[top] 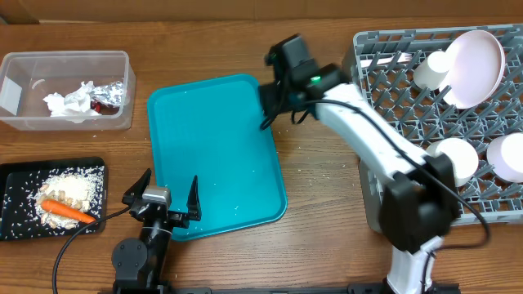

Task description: Sort waste into correct bins and load items into the dishwasher rack

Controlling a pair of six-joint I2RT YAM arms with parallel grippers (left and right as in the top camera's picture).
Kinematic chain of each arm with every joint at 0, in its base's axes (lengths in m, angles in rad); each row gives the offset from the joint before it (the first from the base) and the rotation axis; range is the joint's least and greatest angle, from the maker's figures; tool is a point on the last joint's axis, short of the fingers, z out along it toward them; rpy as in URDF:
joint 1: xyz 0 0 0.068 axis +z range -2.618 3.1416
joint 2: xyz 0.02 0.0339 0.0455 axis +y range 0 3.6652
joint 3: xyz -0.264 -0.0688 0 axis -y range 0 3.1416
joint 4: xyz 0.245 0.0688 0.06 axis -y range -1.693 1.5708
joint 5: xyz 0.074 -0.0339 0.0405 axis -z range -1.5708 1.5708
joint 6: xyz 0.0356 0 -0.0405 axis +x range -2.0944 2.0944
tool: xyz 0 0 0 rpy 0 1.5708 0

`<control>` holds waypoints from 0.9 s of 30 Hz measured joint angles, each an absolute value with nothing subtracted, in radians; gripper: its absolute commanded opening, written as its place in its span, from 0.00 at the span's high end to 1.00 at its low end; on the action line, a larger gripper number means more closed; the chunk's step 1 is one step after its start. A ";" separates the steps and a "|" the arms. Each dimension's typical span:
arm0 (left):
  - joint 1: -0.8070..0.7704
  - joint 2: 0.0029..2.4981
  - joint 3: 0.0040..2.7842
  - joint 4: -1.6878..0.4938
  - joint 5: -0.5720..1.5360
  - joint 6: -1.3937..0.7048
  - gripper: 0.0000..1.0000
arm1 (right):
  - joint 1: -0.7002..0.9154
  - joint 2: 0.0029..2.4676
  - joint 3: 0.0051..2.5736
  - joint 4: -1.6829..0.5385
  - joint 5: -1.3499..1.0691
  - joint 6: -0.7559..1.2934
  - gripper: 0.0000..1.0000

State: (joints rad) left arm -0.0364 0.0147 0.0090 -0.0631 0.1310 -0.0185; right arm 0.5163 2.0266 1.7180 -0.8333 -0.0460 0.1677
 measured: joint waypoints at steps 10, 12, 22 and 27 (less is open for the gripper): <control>-0.036 0.015 0.009 -0.063 0.131 -0.019 0.00 | 0.575 2.173 1.699 -0.869 -0.046 0.243 0.44; -0.036 0.015 0.009 -0.063 0.131 -0.019 0.00 | 0.593 2.178 1.699 -0.870 -0.048 0.250 0.44; -0.036 0.015 0.009 -0.063 0.131 -0.019 0.00 | 0.616 2.246 1.705 -0.862 -0.017 0.296 0.51; -0.036 0.015 0.009 -0.063 0.131 -0.019 0.00 | 0.616 2.248 1.706 -0.865 0.002 0.305 0.72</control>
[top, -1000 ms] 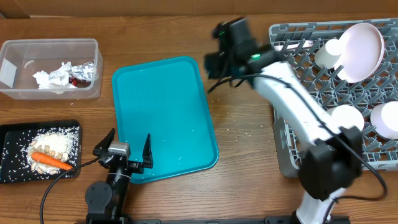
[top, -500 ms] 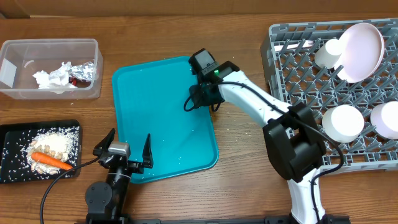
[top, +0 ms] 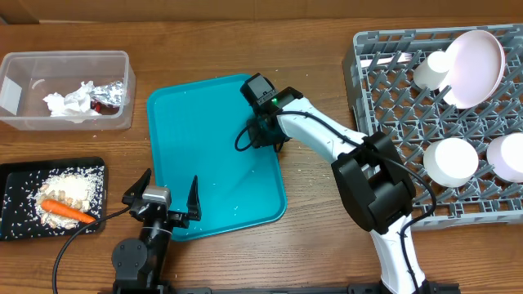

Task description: Sort waste into correct bins and load items into the dishwasher rack

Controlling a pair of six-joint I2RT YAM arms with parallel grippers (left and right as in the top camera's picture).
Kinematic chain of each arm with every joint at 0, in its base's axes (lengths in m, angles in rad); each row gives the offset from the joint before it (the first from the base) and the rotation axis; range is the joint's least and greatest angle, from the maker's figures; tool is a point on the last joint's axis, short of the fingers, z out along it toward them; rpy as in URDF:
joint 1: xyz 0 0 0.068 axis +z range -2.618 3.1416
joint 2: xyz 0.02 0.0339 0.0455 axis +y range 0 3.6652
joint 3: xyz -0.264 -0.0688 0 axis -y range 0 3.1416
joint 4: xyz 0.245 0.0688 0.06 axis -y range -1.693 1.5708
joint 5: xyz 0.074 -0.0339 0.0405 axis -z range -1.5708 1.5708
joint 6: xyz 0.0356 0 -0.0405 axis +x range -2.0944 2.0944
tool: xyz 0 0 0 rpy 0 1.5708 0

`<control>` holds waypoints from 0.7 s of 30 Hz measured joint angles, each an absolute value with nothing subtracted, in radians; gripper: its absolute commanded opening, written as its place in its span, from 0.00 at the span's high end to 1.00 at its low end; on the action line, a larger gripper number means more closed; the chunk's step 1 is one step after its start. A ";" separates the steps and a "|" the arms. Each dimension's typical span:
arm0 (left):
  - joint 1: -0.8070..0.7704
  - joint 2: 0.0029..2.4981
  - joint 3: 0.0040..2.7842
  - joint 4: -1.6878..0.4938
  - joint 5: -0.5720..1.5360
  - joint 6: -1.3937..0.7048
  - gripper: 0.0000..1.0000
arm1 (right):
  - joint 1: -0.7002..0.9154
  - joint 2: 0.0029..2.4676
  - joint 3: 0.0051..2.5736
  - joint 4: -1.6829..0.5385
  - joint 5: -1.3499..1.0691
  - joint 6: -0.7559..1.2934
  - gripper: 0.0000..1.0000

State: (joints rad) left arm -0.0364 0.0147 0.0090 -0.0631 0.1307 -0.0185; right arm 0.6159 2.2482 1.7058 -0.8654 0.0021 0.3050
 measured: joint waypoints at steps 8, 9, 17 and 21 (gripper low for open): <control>-0.036 0.015 0.009 -0.063 0.131 -0.019 0.00 | 0.603 2.248 1.707 -0.867 0.039 0.377 0.84; -0.036 0.015 0.009 -0.063 0.131 -0.019 0.00 | 0.599 2.248 1.707 -0.867 0.035 0.390 0.85; -0.036 0.015 0.009 -0.063 0.131 -0.019 0.00 | 0.539 2.248 1.710 -0.895 -0.030 0.426 0.95; -0.036 0.015 0.009 -0.063 0.131 -0.019 0.00 | 0.482 2.248 1.714 -0.920 -0.033 0.432 0.96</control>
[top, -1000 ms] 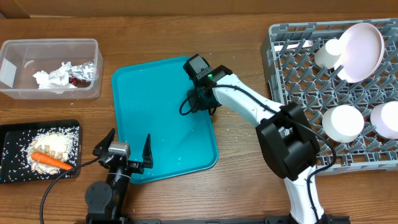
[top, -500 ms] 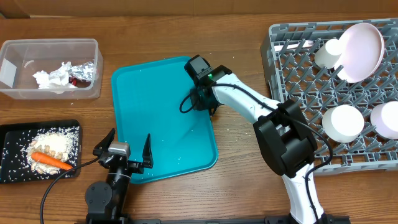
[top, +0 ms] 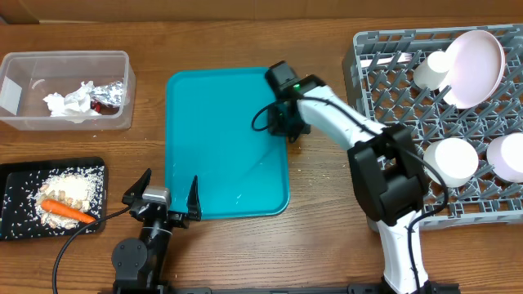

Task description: Sort waste into correct bins and load items into the dishwasher rack

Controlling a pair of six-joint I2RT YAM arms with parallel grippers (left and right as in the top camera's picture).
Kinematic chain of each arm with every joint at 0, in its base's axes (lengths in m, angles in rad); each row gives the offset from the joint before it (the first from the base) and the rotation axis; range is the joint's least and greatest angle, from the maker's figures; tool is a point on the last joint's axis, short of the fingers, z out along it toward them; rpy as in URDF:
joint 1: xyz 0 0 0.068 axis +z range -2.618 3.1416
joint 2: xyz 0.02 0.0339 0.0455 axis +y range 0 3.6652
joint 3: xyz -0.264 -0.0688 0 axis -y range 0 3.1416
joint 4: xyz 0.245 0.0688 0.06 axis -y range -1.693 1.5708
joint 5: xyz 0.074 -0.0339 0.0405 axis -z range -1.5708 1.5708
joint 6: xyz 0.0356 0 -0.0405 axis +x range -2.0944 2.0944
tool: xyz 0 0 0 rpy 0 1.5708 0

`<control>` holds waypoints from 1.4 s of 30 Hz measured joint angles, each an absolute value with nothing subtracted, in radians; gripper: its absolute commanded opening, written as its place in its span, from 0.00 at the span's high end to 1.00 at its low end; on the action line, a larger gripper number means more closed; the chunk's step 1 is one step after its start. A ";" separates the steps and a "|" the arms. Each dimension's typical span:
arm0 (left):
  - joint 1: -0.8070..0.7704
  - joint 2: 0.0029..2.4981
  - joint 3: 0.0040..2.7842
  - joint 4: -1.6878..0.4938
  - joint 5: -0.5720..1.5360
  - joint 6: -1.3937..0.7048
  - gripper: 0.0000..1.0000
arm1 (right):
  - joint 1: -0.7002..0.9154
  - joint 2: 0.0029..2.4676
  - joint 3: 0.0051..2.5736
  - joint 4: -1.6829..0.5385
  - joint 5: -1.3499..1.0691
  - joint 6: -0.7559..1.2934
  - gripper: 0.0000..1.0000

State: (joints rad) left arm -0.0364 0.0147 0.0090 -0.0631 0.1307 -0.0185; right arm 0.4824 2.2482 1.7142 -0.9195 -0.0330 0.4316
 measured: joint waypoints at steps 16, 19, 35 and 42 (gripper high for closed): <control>-0.036 0.015 0.009 -0.063 0.131 -0.019 0.00 | 0.442 2.248 1.721 -0.932 -0.035 0.385 0.89; -0.036 0.015 0.009 -0.063 0.131 -0.019 0.00 | 0.442 2.248 1.730 -0.960 -0.033 0.377 0.88; -0.036 0.015 0.009 -0.063 0.131 -0.019 0.00 | 0.437 2.213 1.839 -1.141 0.017 0.313 0.20; -0.036 0.015 0.009 -0.063 0.131 -0.019 0.00 | 0.436 2.106 1.952 -1.285 0.019 0.333 0.16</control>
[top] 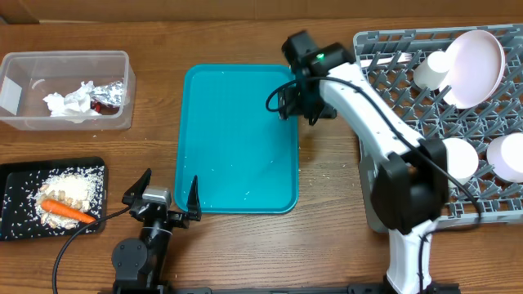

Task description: Sort waste into correct bins and load items into the dishwasher rack

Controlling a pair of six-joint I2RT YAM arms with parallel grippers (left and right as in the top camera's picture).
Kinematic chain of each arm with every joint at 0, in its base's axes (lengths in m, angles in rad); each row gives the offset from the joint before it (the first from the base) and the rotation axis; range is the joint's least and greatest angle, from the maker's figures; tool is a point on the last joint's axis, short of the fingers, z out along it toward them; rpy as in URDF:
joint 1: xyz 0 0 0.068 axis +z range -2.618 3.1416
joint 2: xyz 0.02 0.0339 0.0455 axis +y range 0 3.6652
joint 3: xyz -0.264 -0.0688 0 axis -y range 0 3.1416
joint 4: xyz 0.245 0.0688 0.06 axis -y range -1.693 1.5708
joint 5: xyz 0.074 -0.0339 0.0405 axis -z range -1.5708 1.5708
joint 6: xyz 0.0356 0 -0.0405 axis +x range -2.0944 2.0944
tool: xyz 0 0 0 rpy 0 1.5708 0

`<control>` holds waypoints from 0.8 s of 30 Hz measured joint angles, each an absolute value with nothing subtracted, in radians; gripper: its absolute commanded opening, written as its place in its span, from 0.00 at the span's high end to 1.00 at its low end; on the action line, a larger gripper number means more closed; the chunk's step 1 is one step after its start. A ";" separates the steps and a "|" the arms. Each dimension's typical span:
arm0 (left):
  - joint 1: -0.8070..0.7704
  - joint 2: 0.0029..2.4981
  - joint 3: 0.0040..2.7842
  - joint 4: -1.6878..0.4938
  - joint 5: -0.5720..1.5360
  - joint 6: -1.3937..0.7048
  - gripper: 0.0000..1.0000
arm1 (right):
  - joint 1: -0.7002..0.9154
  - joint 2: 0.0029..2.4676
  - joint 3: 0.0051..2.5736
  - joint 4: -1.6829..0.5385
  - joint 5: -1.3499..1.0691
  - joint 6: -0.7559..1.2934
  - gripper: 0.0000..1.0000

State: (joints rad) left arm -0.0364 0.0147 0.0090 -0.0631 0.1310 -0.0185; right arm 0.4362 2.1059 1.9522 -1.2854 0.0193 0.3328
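The teal tray (237,139) lies flat in the middle of the table, bare but for a few crumbs. My right gripper (288,104) sits at the tray's right edge near its far corner, shut on the rim; the wrist hides the fingers. The grey dishwasher rack (392,90) stands on the right and holds white cups (452,161), a pink plate (476,55) and a fork (392,59). My left gripper (172,180) stands open at the tray's near left corner, holding nothing.
A clear bin (65,59) at the far left holds crumpled tissue (69,102) and foil (112,92). A black tray (16,175) at the left front holds rice and a carrot (67,211). The right arm spans the gap between tray and rack.
The right gripper has moved right and farther back, and the teal tray has come with it, a little closer to the rack. The left arm has not moved.
The right gripper was first at the tray's far right corner, the tray lying tilted left of centre. Then it was over the tray's right side. After that the tray lay square and farther right, and now it is nearer the rack.
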 measured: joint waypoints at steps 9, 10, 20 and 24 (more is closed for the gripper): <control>-0.036 0.015 0.009 -0.063 0.131 -0.019 0.00 | 0.436 1.722 1.996 -1.430 0.060 0.402 0.15; -0.036 0.015 0.009 -0.063 0.131 -0.019 0.00 | 0.436 1.684 1.999 -1.460 0.069 0.416 0.15; -0.036 0.015 0.009 -0.063 0.131 -0.019 0.00 | 0.440 1.535 1.934 -1.697 0.142 0.535 0.00; -0.036 0.015 0.009 -0.063 0.131 -0.019 0.00 | 0.443 1.522 1.819 -1.697 0.032 0.550 0.00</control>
State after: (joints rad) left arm -0.0364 0.0147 0.0090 -0.0631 0.1307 -0.0185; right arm 0.4427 1.5215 1.8194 -1.6966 0.0319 0.5499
